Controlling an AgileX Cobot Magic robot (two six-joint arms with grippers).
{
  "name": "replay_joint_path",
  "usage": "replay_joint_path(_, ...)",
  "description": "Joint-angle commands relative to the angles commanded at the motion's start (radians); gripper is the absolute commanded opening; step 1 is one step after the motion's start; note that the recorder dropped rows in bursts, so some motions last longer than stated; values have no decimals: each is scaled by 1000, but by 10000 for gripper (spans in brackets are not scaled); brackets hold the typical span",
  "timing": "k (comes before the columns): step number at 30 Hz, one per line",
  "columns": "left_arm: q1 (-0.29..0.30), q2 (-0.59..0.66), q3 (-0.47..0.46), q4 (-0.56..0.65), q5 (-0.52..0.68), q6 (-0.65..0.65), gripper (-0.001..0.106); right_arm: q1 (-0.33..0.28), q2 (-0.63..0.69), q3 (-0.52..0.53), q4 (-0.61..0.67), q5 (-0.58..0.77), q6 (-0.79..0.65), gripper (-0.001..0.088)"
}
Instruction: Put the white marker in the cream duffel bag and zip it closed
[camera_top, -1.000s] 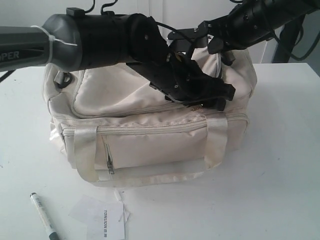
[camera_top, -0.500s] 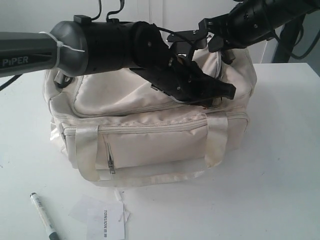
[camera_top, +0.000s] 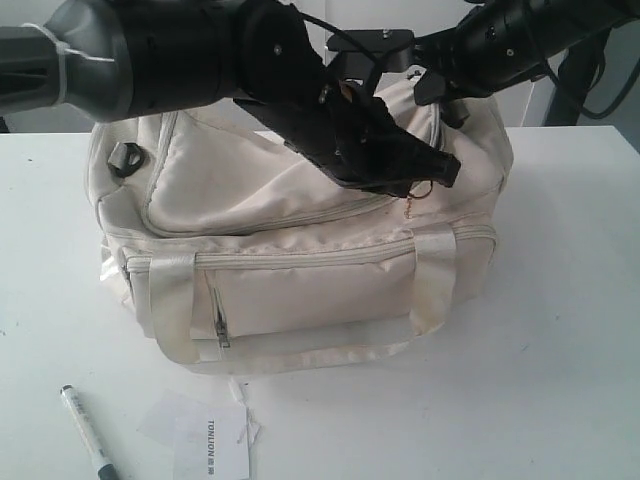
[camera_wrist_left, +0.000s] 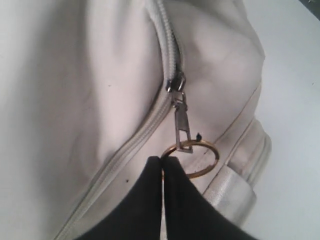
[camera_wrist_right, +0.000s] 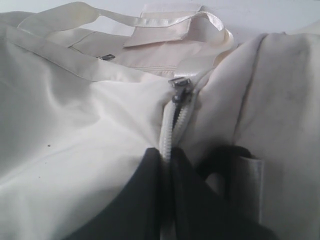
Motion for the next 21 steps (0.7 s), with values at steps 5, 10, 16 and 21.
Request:
replay_joint_path(5, 2, -5, 0, 25, 47, 0, 0, 0, 0, 0, 0, -6, 0, 0)
replay_joint_path(10, 2, -5, 0, 50, 114, 3, 0, 0, 0, 0, -12, -11, 0, 0)
replay_joint_path(16, 2, -5, 0, 58, 145, 6, 0, 0, 0, 0, -19, -16, 0, 0)
replay_joint_path(21, 2, -5, 0, 58, 188, 38, 0, 0, 0, 0, -23, -19, 0, 0)
